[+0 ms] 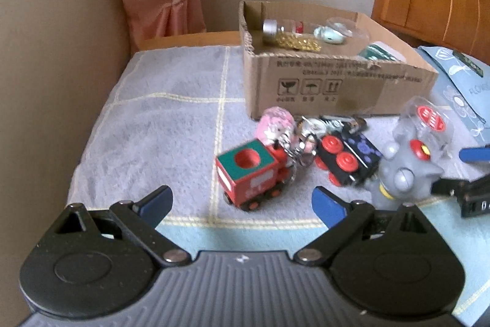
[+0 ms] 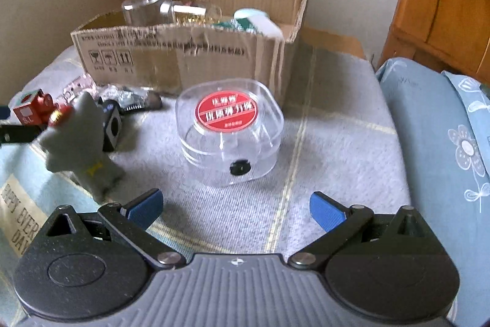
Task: Organize rigid objects
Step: 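Move left gripper to the red wooden train while right gripper approaches the clear red-label box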
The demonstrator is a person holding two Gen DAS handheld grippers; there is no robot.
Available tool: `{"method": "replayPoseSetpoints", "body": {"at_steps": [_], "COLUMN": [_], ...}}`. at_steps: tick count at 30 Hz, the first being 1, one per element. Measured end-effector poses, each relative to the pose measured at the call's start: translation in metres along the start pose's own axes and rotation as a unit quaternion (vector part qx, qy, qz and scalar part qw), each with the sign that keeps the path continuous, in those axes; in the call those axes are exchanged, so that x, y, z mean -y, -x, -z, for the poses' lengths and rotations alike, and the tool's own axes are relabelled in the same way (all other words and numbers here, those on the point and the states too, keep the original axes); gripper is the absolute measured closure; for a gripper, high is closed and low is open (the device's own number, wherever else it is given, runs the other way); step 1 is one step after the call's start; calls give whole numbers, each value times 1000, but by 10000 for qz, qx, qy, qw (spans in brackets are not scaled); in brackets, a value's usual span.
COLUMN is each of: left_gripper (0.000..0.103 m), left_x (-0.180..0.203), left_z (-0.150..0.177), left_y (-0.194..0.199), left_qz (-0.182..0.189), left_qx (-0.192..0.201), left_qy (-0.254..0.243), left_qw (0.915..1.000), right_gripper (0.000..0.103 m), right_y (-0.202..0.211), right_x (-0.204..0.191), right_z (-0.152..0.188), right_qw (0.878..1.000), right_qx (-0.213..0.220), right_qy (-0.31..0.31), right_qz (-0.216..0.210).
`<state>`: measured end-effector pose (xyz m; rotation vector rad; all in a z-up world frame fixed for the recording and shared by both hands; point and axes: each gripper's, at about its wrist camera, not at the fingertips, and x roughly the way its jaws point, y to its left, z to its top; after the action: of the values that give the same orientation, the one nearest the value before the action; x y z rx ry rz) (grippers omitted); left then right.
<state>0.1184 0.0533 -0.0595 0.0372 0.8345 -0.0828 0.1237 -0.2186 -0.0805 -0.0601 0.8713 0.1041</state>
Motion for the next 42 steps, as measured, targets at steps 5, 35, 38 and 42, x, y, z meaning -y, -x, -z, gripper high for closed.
{"method": "replayPoseSetpoints", "body": {"at_steps": [5,35,38,42], "left_gripper": [6,6,6,6], "left_x": [-6,-30,-33,-33], "left_z": [-6,-8,-3,4], "left_y": [-14,-19,-20,-21], "left_qz": [-68,-191,-304,-185], "left_qx": [-34,-65,-156,-171], "left_qy": [100,449,383,253], "left_qw": [9999,9988,9987,9994], "right_gripper": [0,0,0,0], "right_y": [0,2,2,3], "right_x": [-4,-5,-5,-5], "right_z": [0,5,6,7], "right_qw": [10000,9987,9986,9984], "right_qx": [97,510,534,567], "right_qy": [17,-18,-12,12], "right_qz": [16,55,56,37]}}
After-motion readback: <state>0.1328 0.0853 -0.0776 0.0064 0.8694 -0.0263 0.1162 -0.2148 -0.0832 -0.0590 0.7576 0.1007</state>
